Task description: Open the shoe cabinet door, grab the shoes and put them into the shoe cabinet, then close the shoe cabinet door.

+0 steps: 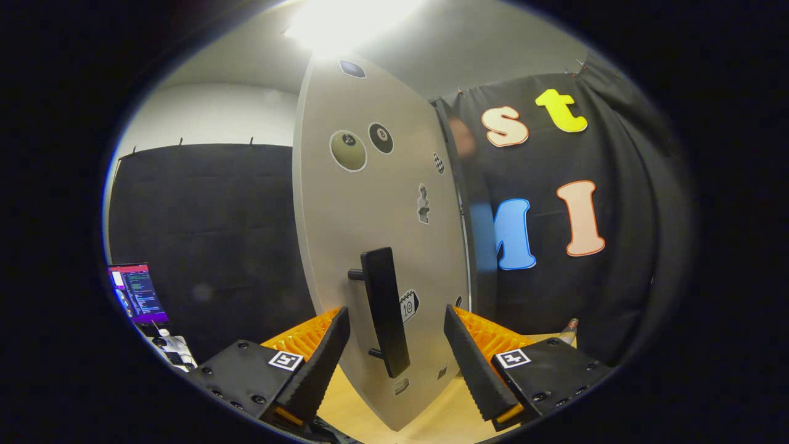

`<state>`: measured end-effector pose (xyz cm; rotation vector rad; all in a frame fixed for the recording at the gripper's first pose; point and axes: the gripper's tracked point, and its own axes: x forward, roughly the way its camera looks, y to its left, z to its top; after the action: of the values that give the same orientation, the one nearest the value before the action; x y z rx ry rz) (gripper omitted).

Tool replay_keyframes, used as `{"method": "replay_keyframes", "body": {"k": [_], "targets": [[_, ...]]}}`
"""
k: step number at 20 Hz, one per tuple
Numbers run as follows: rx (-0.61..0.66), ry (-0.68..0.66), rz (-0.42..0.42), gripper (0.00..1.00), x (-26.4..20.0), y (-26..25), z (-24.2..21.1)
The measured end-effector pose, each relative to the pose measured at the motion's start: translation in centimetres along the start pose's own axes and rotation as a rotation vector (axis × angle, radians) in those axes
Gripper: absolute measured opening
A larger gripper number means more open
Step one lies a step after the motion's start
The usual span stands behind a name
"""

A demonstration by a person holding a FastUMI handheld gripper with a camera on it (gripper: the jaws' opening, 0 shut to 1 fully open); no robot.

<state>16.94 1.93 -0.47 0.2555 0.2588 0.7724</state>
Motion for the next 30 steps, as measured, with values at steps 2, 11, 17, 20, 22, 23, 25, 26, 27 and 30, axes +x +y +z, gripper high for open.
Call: {"method": "replay_keyframes", "body": {"k": [2, 11, 17, 20, 22, 23, 25, 26, 27, 30], "targets": [[0.0, 0.006, 0.031, 0.97, 0.7, 0.9, 0.1], [-0.019, 0.038, 0.097, 0.97, 4.9, 5.3, -0.5], [0.013, 0.043, 0.104, 0.97, 8.5, 7.8, -1.0], [0.04, 0.048, 0.107, 0.97, 10.5, 8.9, -1.4], [0.047, 0.05, 0.109, 0.97, 11.8, 9.9, -1.6], [0.045, 0.051, 0.109, 0.97, 12.5, 10.4, -1.5], [0.037, 0.049, 0.102, 0.97, 13.6, 10.9, -1.7], [0.036, 0.05, 0.098, 0.97, 13.9, 11.2, -1.7], [0.037, 0.051, 0.094, 0.97, 14.4, 11.4, -1.7], [0.041, 0.052, 0.09, 0.97, 17.4, 12.0, -2.2]]}}
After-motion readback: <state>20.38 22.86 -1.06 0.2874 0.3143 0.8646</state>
